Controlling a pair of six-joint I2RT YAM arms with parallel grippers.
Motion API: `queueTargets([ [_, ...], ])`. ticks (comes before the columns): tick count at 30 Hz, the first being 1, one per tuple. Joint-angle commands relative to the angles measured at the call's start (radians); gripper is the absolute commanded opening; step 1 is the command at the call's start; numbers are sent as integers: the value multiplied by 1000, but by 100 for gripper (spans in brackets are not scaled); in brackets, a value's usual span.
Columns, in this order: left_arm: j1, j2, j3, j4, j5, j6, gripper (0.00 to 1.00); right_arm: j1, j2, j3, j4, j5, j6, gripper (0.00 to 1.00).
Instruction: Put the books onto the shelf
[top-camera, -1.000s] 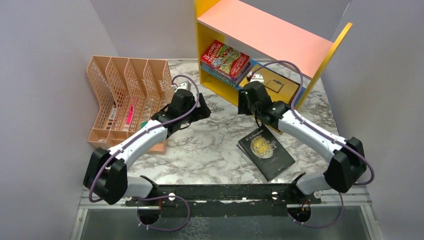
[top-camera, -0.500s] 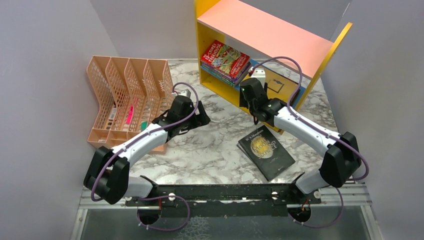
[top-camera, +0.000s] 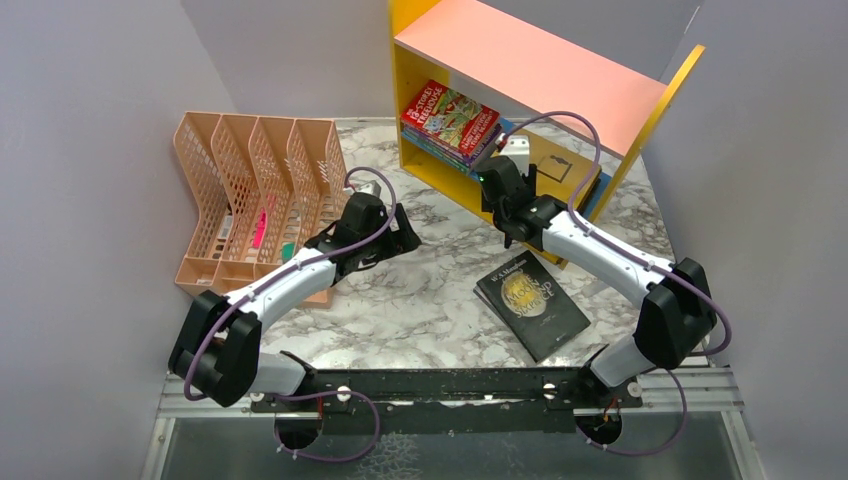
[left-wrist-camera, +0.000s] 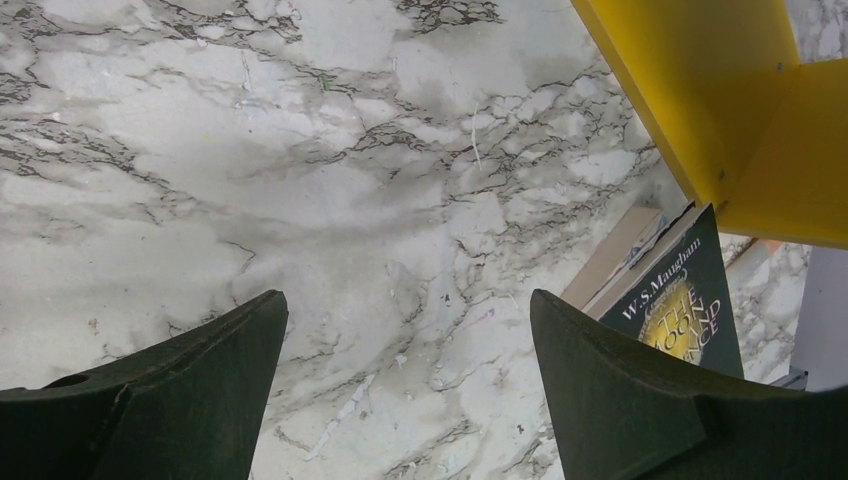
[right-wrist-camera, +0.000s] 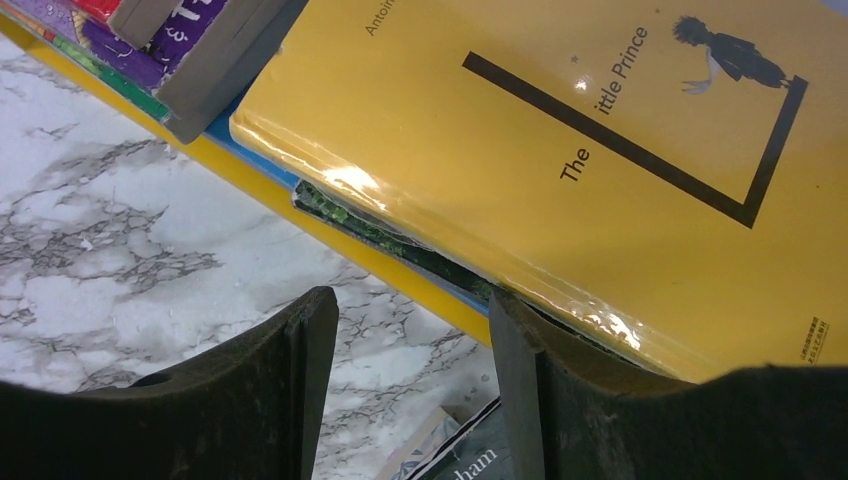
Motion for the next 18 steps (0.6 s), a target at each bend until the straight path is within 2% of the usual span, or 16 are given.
queueTargets([
  [1,5,-1,-15,22,26,-7,90,-1,6,40,7,92,-9,62],
  [7,5,-7,-20,22,28,-12,90,-1,-5,32,-15,92,1,63],
  [10,5,-15,-21,22,34,-14,90,0,-37,26,-40,27,-2,65],
  [14,5,-47,-35,39,62,-16,92,-1,-124,-25,-92,-189,-22,70],
  [18,-3,-100,-85,97,105,-39,99,-1,-267,-153,-151,-395,-19,72],
])
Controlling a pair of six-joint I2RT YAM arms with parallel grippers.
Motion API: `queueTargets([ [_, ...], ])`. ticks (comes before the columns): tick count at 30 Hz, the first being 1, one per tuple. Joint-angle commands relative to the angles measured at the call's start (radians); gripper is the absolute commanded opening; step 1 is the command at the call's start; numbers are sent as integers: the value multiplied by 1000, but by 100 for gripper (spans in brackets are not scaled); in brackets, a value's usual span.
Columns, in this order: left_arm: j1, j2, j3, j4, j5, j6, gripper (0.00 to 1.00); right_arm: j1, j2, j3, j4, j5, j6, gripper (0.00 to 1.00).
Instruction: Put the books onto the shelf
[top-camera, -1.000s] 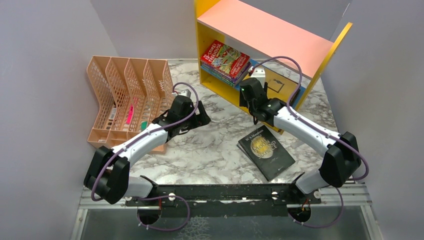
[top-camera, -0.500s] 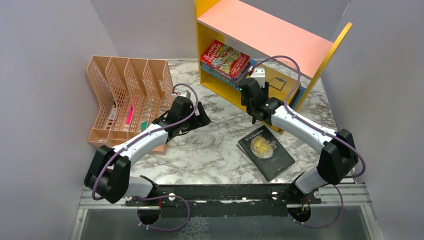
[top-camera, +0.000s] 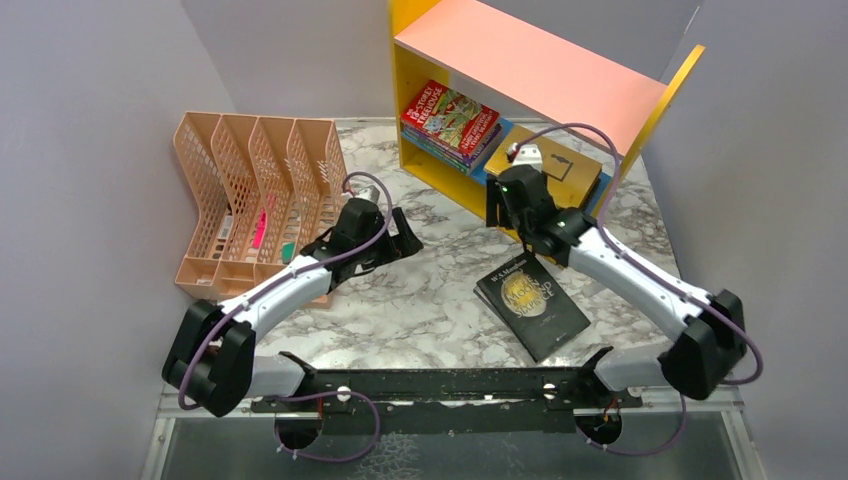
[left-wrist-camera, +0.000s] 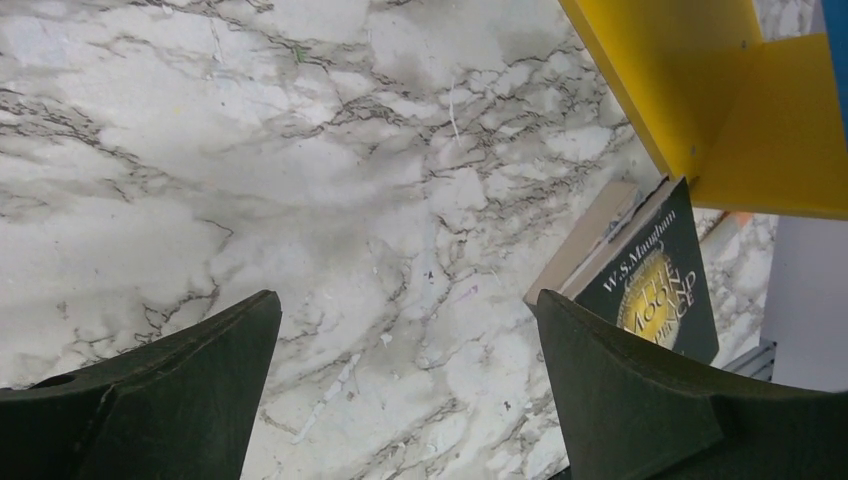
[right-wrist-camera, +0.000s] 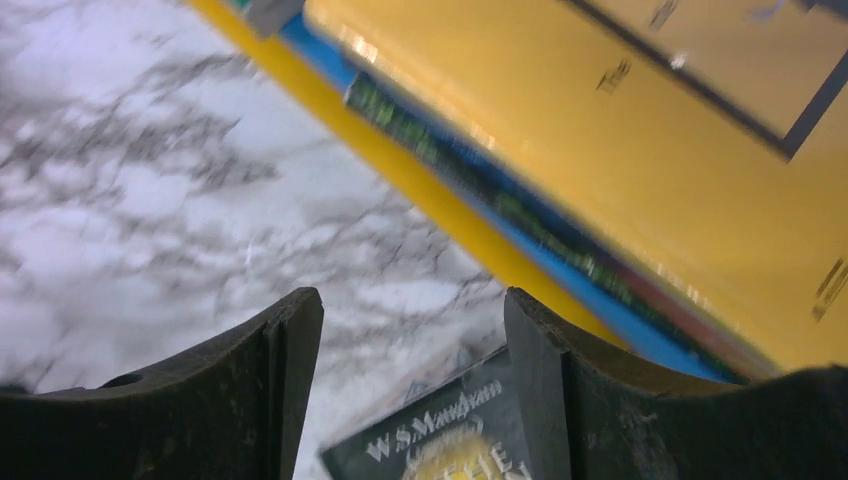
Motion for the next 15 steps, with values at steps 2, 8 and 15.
queueTargets([
  [2,-19,-84,-79,109,74,-48,99,0,-221,-170,-120,-306,28,74],
  [8,-165,-67,-162,282,50,-159,99,0,-451,-367,-202,-431,174,75],
  [15,-390,81,-151,463,-43,-264,99,0,-548,-440,-261,-304,326,76],
])
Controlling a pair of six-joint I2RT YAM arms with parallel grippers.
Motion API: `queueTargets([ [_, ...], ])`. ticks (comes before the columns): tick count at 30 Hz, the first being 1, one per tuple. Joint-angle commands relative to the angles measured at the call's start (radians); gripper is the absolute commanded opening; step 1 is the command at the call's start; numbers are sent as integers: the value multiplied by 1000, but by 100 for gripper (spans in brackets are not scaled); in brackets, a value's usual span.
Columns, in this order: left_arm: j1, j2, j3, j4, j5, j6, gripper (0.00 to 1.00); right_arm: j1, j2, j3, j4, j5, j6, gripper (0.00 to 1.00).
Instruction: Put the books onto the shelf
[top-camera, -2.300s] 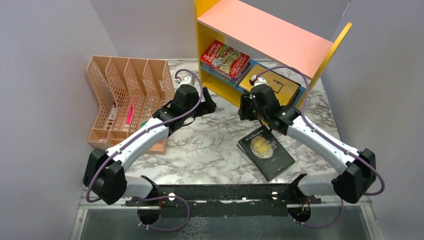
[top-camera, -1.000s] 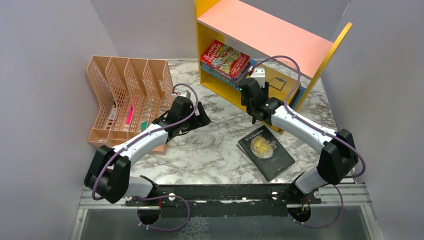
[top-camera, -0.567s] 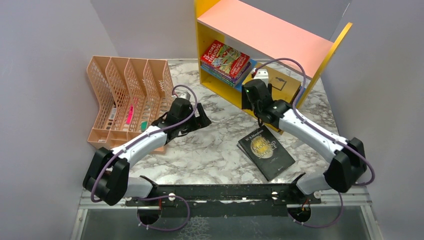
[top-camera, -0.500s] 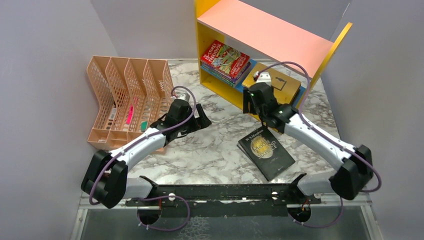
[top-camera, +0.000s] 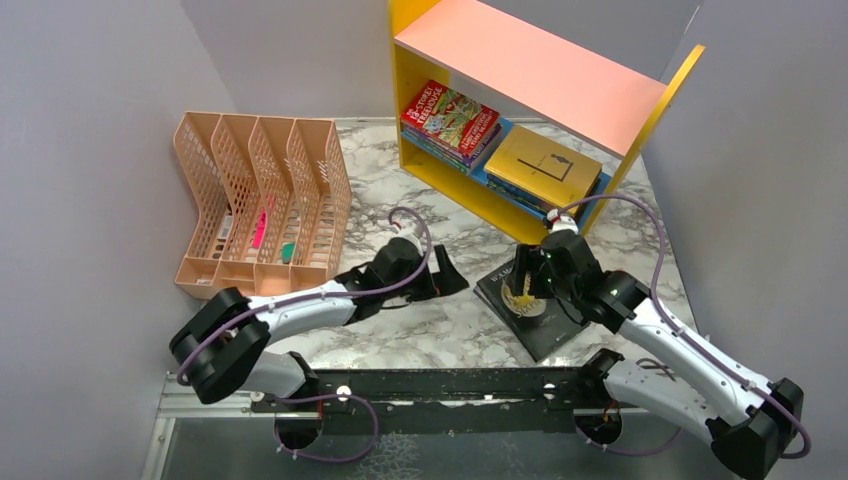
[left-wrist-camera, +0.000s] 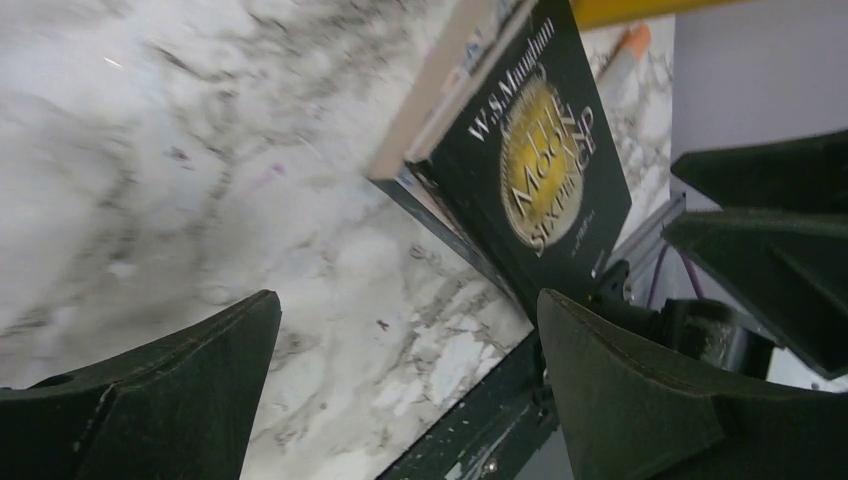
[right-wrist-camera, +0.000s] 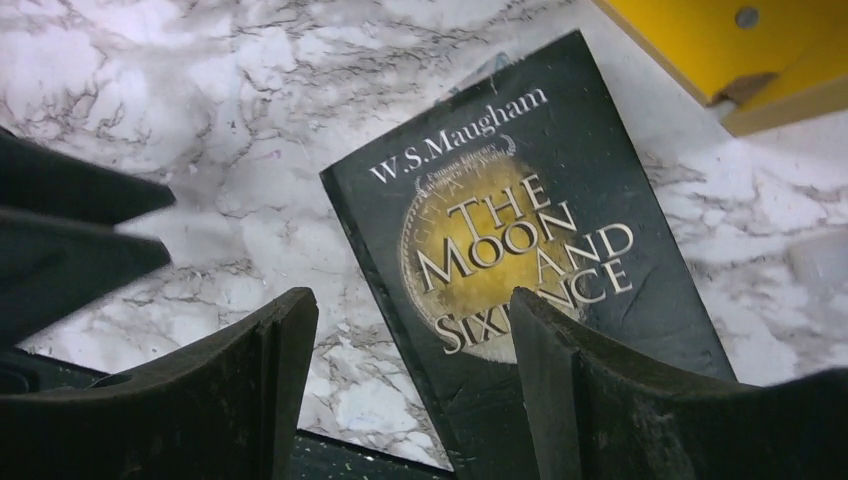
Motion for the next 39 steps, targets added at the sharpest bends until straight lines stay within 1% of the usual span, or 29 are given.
queueTargets([
  [1,-114,94,26,169,-86,-83,99,0,23,12,-69,100,155,76],
  [4,-180,150,41,207,-151,-116,99,0,106,13,-78,170,206,79],
  [8,-226,224,37,309,-210,-161,98,0,172,-27,-10,181,237,80],
  [11,-229,282,59,344,-241,-145,98,0,195,-59,18,185,270,80],
  [15,-220,339,104,346,-310,-42,97,0,191,-98,24,187,314,80],
  [17,-195,373,133,345,-271,1,97,0,178,-115,26,186,332,80],
  [21,-149,424,131,359,-172,-47,94,0,163,-121,32,243,334,81],
  [26,-149,446,94,380,-134,-113,92,-3,224,-82,38,368,350,90],
  [29,-149,446,72,392,-123,-138,91,-15,273,-63,77,426,320,95],
  [31,-149,450,67,406,-102,-149,90,-36,298,-60,112,436,288,98],
  [34,-149,459,62,429,-60,-164,90,-79,317,-74,192,384,238,100],
  [39,-149,465,48,466,-29,-193,90,-97,319,-119,331,274,140,100],
])
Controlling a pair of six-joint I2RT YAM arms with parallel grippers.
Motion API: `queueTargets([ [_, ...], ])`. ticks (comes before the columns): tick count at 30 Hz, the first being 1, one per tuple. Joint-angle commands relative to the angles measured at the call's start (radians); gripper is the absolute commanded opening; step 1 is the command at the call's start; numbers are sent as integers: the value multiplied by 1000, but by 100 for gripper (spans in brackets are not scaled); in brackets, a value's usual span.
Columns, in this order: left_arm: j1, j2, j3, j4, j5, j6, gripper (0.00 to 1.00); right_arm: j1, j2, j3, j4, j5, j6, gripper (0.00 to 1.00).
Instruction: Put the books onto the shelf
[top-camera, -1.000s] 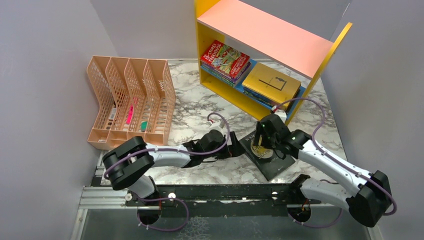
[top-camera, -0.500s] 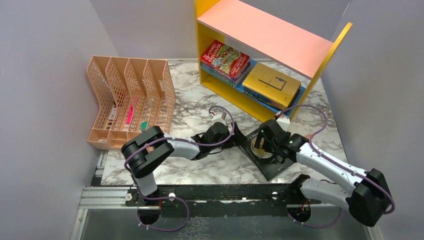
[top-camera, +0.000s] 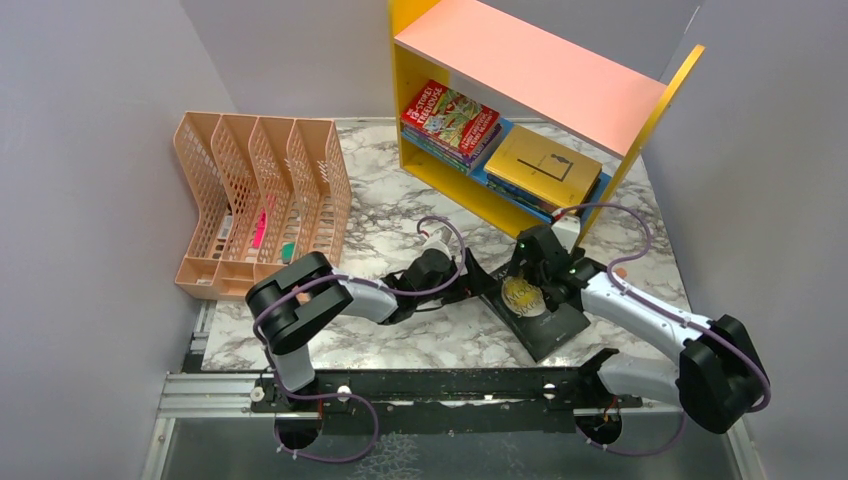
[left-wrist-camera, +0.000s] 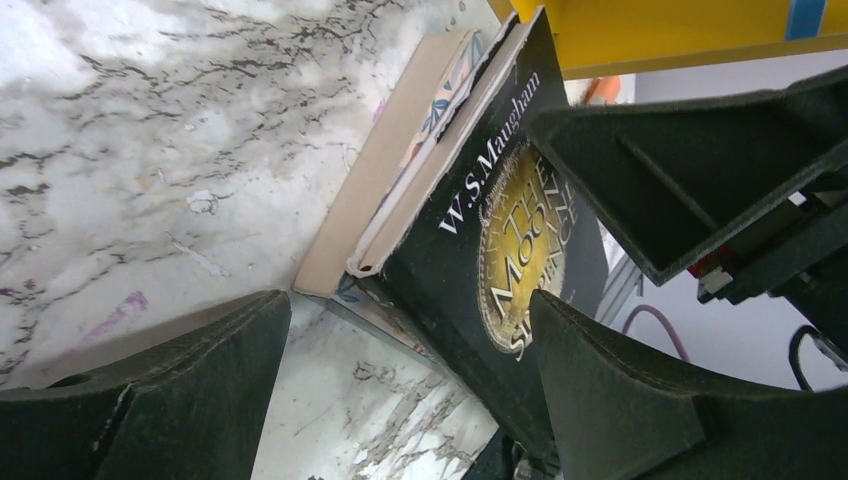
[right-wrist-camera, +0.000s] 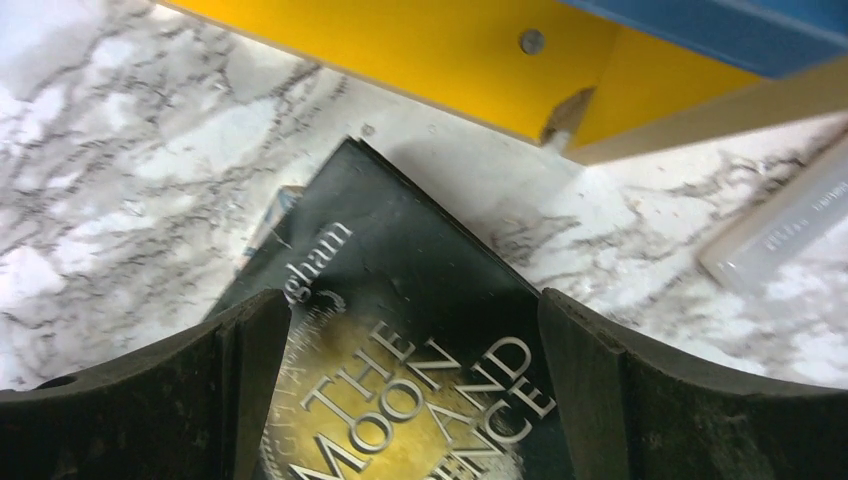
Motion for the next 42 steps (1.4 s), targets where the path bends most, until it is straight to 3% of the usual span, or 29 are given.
queueTargets([
  [1,-4,32,-32,21,72,-39,90,-19,12,-37,159,-79,-95,100],
  [19,-18,92,-58,128,104,-150,92,-57,73,-2,61,-153,-64,100],
  [29,-71,66,-115,170,8,-233,82,-56,-81,-3,-19,-444,-17,94],
  [37,-101,-13,-184,254,-116,-250,59,-57,-118,-46,4,-606,23,88],
  [42,-101,-31,-167,314,-109,-193,49,-57,-99,-50,18,-661,23,86],
])
